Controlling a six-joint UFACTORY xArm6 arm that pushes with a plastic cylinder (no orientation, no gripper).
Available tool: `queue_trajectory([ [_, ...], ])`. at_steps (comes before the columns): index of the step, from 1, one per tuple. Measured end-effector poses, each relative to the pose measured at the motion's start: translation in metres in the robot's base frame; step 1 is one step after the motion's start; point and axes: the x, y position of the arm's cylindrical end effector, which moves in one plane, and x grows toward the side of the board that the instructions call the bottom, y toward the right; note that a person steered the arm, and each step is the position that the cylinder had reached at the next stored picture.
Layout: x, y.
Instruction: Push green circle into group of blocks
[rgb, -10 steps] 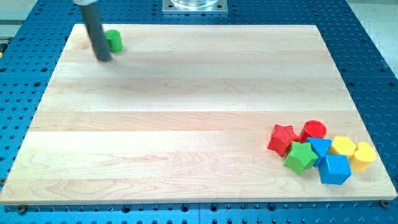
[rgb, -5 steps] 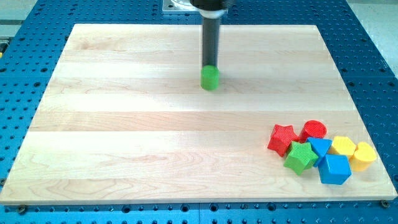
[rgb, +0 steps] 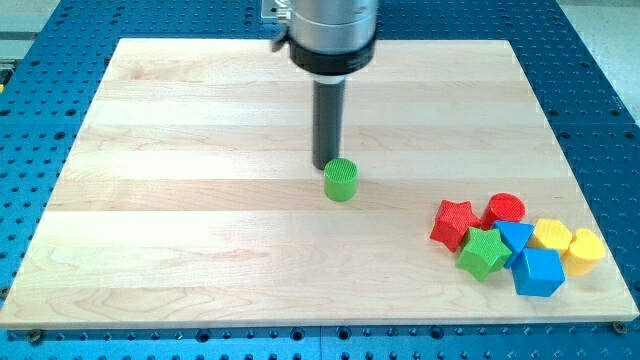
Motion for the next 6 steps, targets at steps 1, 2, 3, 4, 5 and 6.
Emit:
queue_trajectory([
  [1, 0.021, -0.006],
  [2, 0.048, 0.017],
  [3, 0.059, 0.042],
  [4, 0.060, 0.077],
  [5, 0.059, 0.078],
  [6, 0.062, 0.112],
])
